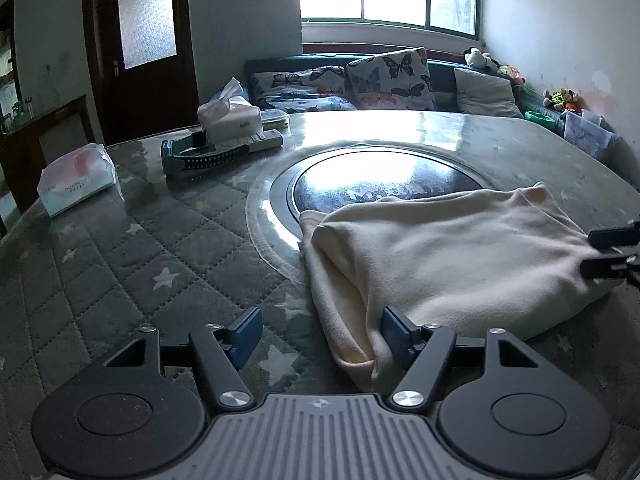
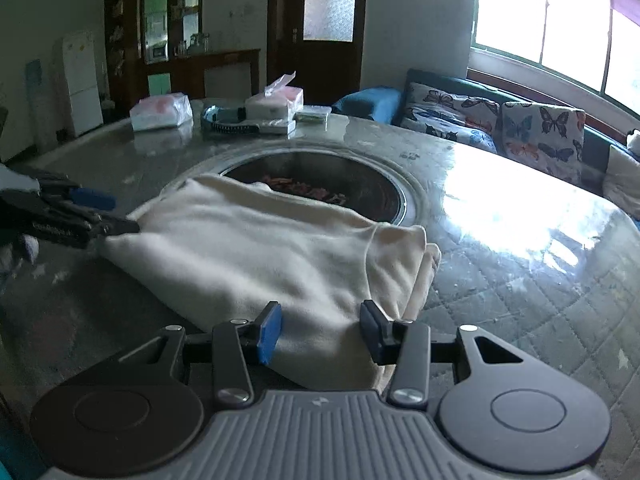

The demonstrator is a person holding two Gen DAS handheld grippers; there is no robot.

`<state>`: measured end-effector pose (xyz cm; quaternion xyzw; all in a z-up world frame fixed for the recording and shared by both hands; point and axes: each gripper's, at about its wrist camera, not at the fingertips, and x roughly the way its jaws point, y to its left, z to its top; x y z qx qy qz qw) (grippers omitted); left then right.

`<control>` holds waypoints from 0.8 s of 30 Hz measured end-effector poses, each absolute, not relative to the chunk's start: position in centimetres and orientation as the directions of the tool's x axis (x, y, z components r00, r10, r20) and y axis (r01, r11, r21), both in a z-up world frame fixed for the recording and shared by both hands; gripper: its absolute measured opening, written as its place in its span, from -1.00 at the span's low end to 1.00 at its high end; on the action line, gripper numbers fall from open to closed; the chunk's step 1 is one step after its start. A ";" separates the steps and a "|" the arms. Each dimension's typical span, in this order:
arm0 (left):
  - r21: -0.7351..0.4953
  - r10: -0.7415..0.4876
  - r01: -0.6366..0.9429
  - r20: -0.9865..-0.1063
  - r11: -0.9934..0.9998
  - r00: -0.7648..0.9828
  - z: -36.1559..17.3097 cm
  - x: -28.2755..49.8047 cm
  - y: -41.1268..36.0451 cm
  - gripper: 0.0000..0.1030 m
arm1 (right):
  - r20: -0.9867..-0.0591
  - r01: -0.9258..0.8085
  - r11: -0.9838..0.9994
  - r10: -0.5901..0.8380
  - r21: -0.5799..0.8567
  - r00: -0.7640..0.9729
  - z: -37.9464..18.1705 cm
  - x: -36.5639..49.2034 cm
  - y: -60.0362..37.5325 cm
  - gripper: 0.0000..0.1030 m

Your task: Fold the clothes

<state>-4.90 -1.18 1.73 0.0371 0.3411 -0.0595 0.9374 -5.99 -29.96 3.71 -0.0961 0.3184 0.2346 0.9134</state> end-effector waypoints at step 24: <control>-0.034 -0.125 0.138 -0.668 0.990 0.733 1.5 -4.2 -0.4 0.35 | -0.633 -0.487 0.873 0.361 -0.028 0.685 3.5 -5.3 -29.3 -0.08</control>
